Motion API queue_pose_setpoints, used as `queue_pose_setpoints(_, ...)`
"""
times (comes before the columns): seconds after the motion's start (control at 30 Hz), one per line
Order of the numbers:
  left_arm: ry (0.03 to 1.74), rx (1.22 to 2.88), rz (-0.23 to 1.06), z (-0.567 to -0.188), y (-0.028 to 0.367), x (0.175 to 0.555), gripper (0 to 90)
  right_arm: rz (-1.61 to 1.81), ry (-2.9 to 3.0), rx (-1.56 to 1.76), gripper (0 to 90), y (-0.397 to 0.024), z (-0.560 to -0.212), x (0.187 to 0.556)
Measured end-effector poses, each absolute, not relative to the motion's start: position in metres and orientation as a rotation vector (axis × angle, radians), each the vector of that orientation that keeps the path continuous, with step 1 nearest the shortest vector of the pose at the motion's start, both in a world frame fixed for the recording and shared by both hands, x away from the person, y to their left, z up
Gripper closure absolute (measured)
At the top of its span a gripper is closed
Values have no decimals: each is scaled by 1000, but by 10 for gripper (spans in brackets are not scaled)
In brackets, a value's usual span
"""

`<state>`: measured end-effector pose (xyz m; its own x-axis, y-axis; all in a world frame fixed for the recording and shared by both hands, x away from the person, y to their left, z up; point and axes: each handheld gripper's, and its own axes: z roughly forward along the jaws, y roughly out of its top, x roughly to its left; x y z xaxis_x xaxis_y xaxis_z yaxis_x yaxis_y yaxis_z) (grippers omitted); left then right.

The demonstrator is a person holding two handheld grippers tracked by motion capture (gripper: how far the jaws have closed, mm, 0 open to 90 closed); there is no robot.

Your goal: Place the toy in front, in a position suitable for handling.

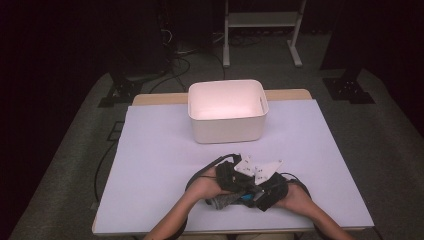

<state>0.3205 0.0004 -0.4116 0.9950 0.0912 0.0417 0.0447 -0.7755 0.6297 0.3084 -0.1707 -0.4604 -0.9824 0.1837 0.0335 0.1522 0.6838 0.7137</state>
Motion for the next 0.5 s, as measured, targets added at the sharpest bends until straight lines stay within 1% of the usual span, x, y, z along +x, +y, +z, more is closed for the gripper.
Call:
queue_pose_setpoints(0.1,75,2490,138,-409,6,318,791,1185,2840,278,223,-170,-460,308)
queue_pose_setpoints(0.23,122,2486,126,-407,30,318,787,1184,2839,273,224,-171,-460,308)
queue_pose_setpoints(0.27,122,2486,126,-407,30,318,787,1185,2840,271,224,-171,-460,308)
queue_pose_setpoints(0.3,164,2480,130,-405,47,319,787,1187,2841,270,225,-171,-460,308)
queue_pose_setpoints(0.37,202,2532,169,-407,64,319,786,1190,2840,266,225,-171,-460,309)
queue_pose_setpoints(0.43,247,2514,131,-410,82,320,785,1192,2843,267,225,-172,-460,309)
queue_pose_setpoints(0.47,247,2514,131,-410,82,320,784,1192,2843,268,225,-172,-460,309)
queue_pose_setpoints(0.5,273,2517,126,-412,96,318,784,1191,2844,267,225,-172,-460,309)
